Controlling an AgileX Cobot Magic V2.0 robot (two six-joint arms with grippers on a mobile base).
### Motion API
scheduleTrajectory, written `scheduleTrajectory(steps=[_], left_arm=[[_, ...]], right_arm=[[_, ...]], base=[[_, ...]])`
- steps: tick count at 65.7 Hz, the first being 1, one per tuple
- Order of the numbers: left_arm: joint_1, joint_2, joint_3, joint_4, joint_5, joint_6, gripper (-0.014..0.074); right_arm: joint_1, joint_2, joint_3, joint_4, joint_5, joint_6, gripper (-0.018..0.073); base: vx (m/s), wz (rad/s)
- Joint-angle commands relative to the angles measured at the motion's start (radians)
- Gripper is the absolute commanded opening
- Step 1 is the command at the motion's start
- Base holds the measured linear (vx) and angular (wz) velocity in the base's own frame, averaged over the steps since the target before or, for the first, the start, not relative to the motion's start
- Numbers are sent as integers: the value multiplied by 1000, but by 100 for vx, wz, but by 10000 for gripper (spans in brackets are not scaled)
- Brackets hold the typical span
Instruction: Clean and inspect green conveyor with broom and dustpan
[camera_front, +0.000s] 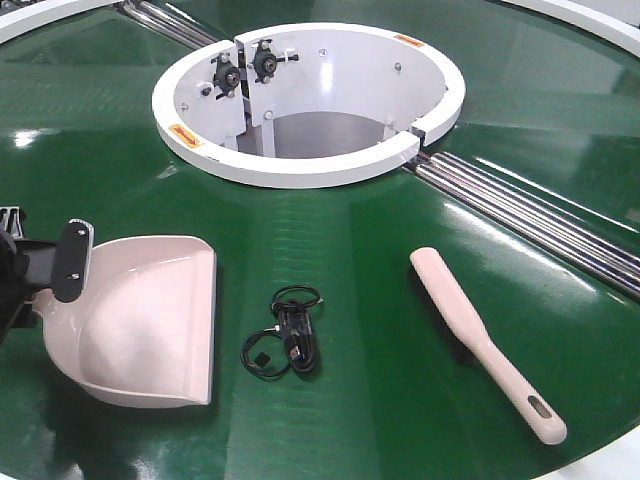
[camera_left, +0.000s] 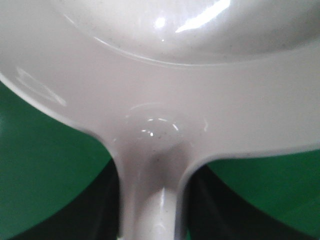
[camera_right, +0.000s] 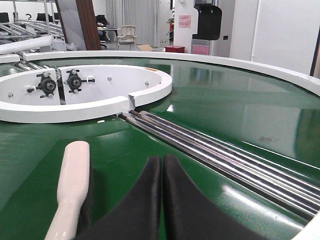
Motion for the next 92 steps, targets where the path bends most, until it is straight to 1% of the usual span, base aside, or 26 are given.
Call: scheduleTrajectory(steps=[1,6,27,38,56,65,80,92], left_arm=[[-14,-60,-30,19,-24,-2,-7],[-32,-63,-41,43,-12,-2,-7],[-97,-12,-102,43,37,-3,-7],[-99,34,-141,45,112,-3,-7],[-116,34,-144,72,88,-3,-7],[-116,34,-144,68,73,-3,-7],[-116,34,-144,68,116,-5,-7],[-116,34,-144,68,121,-5,-7]], right_arm=[[-7,-19,13,-3,-73,0,-10],[-7,-19,13,-3,-73,0,-10],[-7,-20,13,-3,-73,0,-10],[-7,-20,13,-3,-73,0,-10],[-7,-20,13,-3,-73,0,-10],[-7,-20,13,-3,-73,0,-10],[-7,-20,13,-3,-73,0,-10],[-7,-20,13,-3,-73,0,-10]], base=[[0,0],[0,0],[0,0],[0,0],[0,0],[0,0],[0,0],[0,0]])
